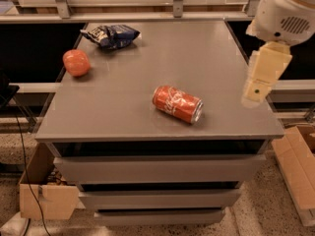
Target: Place coke can upright
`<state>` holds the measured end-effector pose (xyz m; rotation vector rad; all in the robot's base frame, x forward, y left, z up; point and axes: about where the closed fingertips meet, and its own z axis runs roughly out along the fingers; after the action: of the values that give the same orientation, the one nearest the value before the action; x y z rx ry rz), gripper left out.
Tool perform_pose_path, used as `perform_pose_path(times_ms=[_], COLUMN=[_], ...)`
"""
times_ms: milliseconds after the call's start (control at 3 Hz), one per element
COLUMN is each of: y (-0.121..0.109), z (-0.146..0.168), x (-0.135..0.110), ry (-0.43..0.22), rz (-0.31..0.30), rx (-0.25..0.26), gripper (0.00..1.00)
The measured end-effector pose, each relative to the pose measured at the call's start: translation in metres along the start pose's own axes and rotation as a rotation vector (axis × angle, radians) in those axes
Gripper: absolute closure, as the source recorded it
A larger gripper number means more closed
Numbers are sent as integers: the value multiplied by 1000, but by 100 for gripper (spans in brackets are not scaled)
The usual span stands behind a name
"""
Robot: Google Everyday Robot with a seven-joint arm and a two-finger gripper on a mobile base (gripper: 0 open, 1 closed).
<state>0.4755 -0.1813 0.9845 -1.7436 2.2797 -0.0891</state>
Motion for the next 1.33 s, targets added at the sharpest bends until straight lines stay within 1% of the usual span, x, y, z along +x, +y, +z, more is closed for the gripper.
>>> perform_pose_path(times_ms=[333, 667, 1000, 1333], y=[-1, -5, -3, 7], z=[8, 7, 9, 26], x=[-39, -47, -58, -81], ry=[54, 37, 53, 66], rz=[52, 129, 123, 133], rx=[-3, 18, 37, 36], gripper=[0, 0, 0, 0])
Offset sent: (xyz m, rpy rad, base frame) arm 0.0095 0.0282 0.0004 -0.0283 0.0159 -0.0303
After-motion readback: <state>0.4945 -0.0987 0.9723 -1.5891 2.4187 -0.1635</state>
